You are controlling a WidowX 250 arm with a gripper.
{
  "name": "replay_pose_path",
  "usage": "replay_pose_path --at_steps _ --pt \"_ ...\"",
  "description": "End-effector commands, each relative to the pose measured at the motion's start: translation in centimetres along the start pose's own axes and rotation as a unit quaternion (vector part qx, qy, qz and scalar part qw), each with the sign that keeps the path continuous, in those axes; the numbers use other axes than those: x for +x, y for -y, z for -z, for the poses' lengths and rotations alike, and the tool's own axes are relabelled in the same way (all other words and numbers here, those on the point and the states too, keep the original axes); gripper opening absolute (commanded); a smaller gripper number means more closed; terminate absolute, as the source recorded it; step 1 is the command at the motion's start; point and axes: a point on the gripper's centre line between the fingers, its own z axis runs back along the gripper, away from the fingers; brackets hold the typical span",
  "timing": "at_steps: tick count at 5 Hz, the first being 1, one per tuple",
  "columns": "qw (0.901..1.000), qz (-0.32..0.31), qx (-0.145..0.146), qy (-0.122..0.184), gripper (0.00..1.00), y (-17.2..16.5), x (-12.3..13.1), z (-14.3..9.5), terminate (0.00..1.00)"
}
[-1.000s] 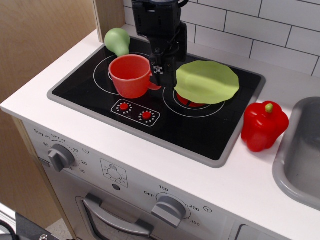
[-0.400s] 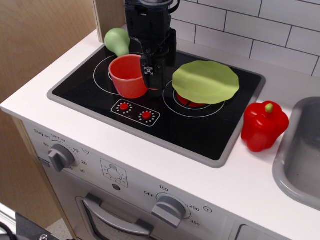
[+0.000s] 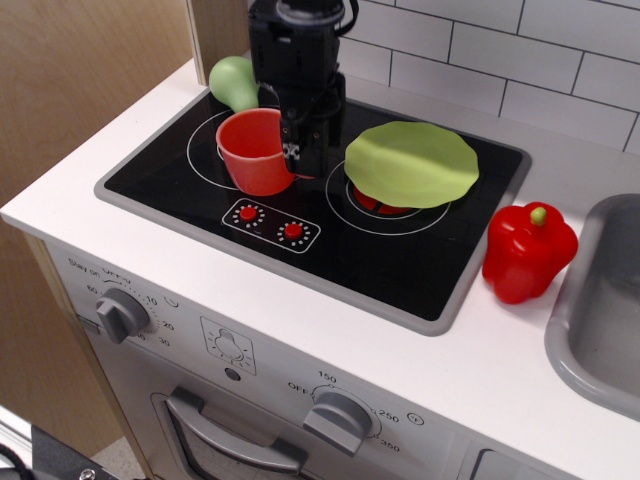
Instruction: Put cup on plate
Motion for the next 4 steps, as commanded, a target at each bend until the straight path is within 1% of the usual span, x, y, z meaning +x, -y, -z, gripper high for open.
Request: replay_pose_path --at_steps 1,2,3,4 --pt "0.9998 0.012 -0.012 0.005 0.0 0.3 -0.3 -0.8 0.0" --pt "0.9997 0.022 -0.007 0.005 0.0 0.3 -0.8 -1.9 0.0" --pt "0.999 0.043 -0.013 -0.004 0.0 0.1 -1.5 -3.6 0.0" --pt "0.9976 0.065 -0.015 -0.017 0.0 0.3 -2.4 -4.6 0.0"
